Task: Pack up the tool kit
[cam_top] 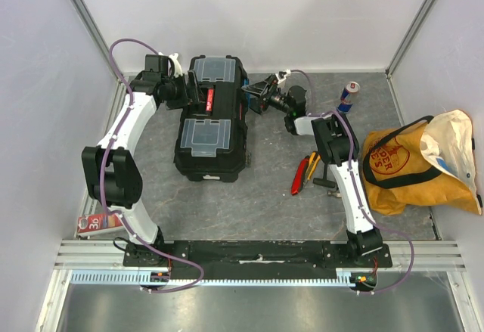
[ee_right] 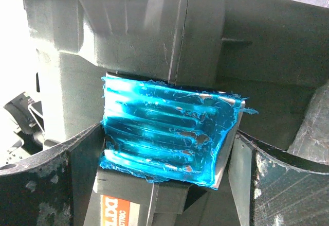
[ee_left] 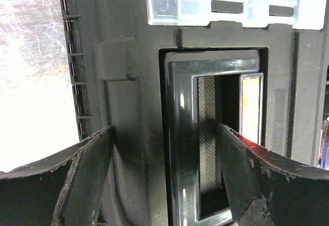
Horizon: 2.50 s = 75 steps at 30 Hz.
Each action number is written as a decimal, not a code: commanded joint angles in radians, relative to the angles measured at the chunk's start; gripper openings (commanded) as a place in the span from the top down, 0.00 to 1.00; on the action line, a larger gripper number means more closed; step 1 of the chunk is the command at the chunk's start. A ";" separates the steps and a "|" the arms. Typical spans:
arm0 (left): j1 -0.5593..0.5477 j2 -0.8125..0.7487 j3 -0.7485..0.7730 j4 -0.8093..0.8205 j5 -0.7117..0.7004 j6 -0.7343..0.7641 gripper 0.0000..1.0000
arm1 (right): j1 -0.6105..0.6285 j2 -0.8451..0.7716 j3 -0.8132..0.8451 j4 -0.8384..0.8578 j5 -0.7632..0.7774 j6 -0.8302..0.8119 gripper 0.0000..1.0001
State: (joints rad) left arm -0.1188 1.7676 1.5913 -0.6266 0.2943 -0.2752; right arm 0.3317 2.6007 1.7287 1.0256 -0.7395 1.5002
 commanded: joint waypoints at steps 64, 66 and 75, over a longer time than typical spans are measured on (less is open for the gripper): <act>-0.087 0.154 -0.128 -0.186 -0.150 -0.022 0.25 | 0.053 -0.323 -0.152 -0.524 0.232 -0.480 0.65; -0.087 0.154 -0.126 -0.186 -0.147 -0.024 0.25 | 0.053 -0.341 -0.173 -0.500 0.230 -0.483 0.49; -0.082 0.158 -0.125 -0.185 -0.136 -0.021 0.25 | 0.040 -0.402 -0.285 -0.270 0.212 -0.413 0.02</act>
State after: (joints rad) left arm -0.1474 1.7802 1.5658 -0.5865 0.2150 -0.3328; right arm 0.3538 2.2654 1.4796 0.6235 -0.4652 1.0985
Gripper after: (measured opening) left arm 0.755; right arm 0.978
